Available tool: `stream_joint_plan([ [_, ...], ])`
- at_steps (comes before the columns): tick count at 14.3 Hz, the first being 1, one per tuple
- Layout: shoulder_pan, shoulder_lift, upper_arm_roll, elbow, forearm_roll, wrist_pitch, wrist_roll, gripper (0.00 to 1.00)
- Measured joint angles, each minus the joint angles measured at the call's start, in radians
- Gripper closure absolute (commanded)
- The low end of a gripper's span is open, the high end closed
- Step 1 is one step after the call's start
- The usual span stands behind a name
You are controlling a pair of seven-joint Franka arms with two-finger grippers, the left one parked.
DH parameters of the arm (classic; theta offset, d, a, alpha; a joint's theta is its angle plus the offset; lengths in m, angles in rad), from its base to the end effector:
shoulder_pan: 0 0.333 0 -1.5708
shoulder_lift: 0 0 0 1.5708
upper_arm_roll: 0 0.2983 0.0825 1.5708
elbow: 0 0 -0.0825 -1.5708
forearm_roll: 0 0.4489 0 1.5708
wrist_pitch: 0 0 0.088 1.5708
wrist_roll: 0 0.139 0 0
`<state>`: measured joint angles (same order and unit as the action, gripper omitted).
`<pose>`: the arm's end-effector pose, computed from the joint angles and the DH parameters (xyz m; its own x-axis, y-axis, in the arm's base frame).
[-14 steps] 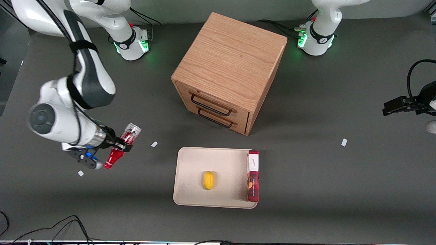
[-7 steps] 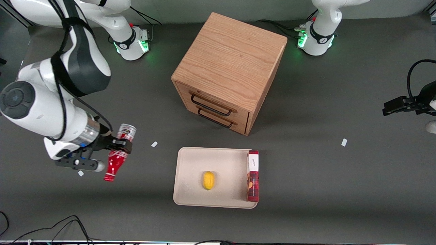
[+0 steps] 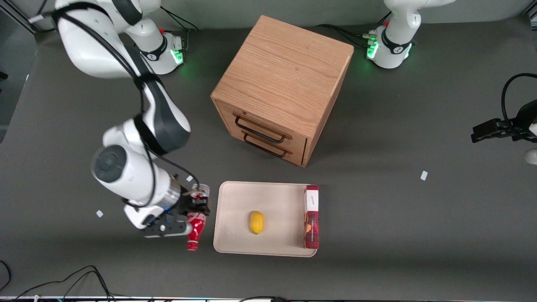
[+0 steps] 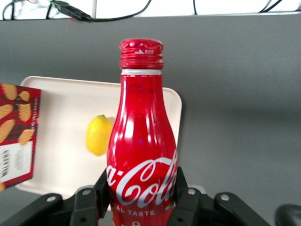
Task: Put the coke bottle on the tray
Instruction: 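Carry the upright bottle over the cream tray beside the lemon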
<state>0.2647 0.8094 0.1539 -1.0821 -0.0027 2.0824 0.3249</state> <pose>0.7795 0.3071 0.3012 0.9884 0.0236 0.1497 0.0485 -0.9851 -0.1648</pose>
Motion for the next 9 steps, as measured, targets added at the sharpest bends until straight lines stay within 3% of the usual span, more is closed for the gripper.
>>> stream_joint_plan([
  [6, 0.016, 0.153, 0.001, 0.014, -0.001, 0.119, -0.003, 0.72],
  [9, 0.028, 0.219, 0.003, 0.009, 0.01, 0.199, -0.001, 0.66],
])
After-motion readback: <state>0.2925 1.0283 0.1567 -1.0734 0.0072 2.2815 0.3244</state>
